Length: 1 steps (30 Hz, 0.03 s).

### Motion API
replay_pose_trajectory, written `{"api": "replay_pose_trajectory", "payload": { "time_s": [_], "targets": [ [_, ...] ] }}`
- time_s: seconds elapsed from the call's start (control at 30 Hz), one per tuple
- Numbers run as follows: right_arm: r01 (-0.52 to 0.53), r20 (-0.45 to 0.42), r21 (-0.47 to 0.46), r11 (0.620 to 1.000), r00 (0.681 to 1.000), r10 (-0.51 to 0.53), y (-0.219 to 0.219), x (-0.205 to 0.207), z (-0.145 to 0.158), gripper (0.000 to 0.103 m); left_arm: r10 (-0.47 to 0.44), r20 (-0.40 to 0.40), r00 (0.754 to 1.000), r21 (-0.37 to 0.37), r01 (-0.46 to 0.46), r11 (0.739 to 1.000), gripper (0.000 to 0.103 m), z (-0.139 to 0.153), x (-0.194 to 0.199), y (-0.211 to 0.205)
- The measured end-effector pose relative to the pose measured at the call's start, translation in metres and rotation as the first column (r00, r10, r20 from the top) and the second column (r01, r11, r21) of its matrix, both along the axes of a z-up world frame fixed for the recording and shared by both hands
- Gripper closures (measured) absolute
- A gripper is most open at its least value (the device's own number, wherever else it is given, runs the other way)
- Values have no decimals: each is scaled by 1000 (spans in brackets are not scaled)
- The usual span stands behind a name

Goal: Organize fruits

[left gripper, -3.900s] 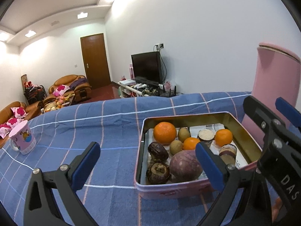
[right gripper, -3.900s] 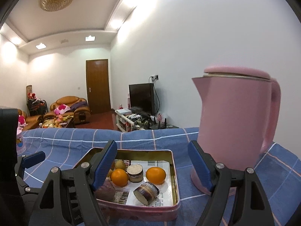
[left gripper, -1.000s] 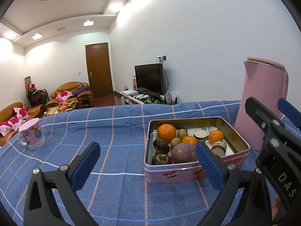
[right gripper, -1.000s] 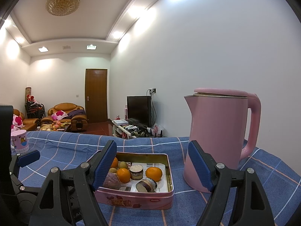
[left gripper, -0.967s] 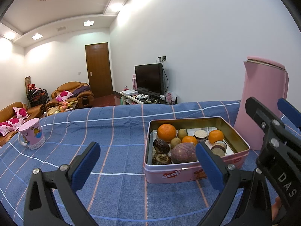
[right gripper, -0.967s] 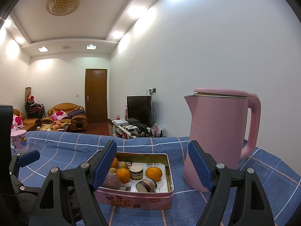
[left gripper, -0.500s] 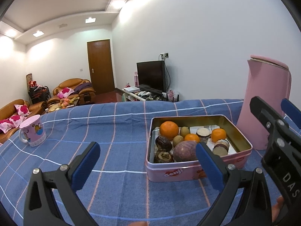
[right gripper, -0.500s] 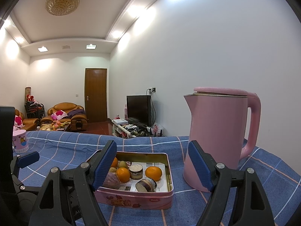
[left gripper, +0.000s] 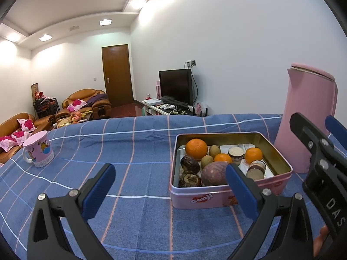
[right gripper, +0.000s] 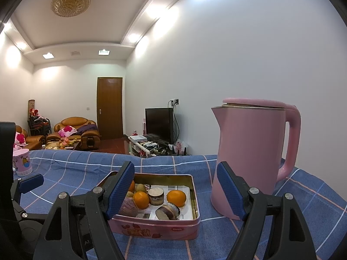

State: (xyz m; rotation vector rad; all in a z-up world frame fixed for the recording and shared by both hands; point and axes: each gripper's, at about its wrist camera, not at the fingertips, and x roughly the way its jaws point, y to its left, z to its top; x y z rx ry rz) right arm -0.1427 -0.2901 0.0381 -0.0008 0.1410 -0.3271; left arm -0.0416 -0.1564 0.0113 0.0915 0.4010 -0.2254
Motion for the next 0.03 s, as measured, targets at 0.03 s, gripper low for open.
{"api": "replay_pose_trajectory", "payload": {
  "time_s": [0.03],
  "targets": [
    [1, 0, 1, 1000, 1000, -1, 0, 0, 0, 23, -1, -1, 1000, 2, 1, 1000, 0, 0, 0, 0]
  ]
}}
